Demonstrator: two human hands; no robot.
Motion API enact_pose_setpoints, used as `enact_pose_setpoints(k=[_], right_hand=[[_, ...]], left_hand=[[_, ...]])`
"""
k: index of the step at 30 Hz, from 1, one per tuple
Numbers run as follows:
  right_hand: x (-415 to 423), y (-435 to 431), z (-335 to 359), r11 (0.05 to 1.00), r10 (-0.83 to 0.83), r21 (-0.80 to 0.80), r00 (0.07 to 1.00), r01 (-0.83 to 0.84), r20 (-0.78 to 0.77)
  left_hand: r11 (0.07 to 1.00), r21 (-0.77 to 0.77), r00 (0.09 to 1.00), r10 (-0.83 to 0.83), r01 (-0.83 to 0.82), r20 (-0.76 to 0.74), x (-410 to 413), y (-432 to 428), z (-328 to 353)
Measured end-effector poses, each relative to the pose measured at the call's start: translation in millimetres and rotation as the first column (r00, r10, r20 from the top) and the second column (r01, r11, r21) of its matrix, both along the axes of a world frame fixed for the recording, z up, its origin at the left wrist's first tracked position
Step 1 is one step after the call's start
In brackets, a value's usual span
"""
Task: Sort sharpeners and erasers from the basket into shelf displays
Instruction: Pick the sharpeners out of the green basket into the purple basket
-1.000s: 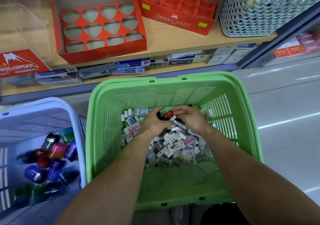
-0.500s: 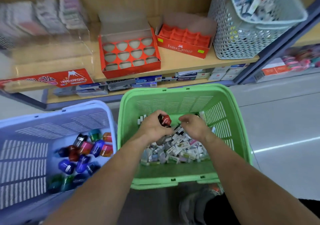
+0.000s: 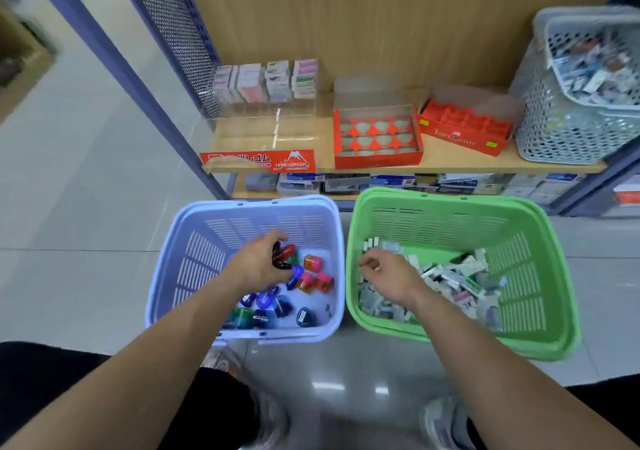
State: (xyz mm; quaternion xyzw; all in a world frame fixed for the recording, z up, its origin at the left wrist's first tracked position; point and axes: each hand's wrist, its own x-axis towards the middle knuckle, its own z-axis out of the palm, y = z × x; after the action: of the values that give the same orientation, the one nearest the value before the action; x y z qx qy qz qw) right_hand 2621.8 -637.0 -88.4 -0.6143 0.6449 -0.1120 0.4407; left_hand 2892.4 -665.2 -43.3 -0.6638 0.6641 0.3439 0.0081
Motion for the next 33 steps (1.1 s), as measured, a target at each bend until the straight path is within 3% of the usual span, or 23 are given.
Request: enact_pose_setpoints(k=[5,12,15,17,20,23,28,33], right_hand=[[0.2,9.8,-10.8,0.989,0.125,0.083,0.992,-0.122,-0.026],[-95.5,-13.3,-32.7,0.986,-0.118,0.093,0.974,0.139,-0.196],[-157.2,-23.2,-60.0,0.965,-0.144,0.153,0.919,0.212,-0.367],[-185.0,-29.1,-79.7,0.949,-0.153,0.197,0.906,0.246,-0.395],[-199.7,-36.9,-104.7,0.939,-0.158,0.246,0.937,0.240,-0.312],[-199.7,-31.1,-130.7,0.936,-0.032,0.311,0.918,0.167,-0.396],[-190.4,-23.8,-145.3,0.977,0.018,0.187,0.830,0.105,-0.558],[-193.0,-37.4,-151.3,0.984,-0.135,0.018,0.810,0.177,-0.570]], left_hand=[[0.998,0.053,0.997,-0.032,0.029,0.075,5.9,1.6,-12.6],[0.963,-0.130,0.951,-0.258,0.237,-0.172,-115.4,-35.7,6.3],[0.914,-0.060,0.893,-0.404,0.401,-0.197,-180.5,-42.3,-21.7],[0.888,0.011,0.874,-0.452,0.461,-0.177,-212.4,-43.4,-56.8],[0.894,0.142,0.900,-0.402,0.426,-0.168,-246.2,-47.8,-109.4],[0.915,0.192,0.934,-0.337,0.354,-0.119,-273.9,-57.0,-152.4],[0.900,0.300,0.939,-0.254,0.317,-0.231,-308.3,-69.5,-201.6],[0.851,0.428,0.933,-0.177,0.306,-0.314,-307.4,-74.7,-223.1]])
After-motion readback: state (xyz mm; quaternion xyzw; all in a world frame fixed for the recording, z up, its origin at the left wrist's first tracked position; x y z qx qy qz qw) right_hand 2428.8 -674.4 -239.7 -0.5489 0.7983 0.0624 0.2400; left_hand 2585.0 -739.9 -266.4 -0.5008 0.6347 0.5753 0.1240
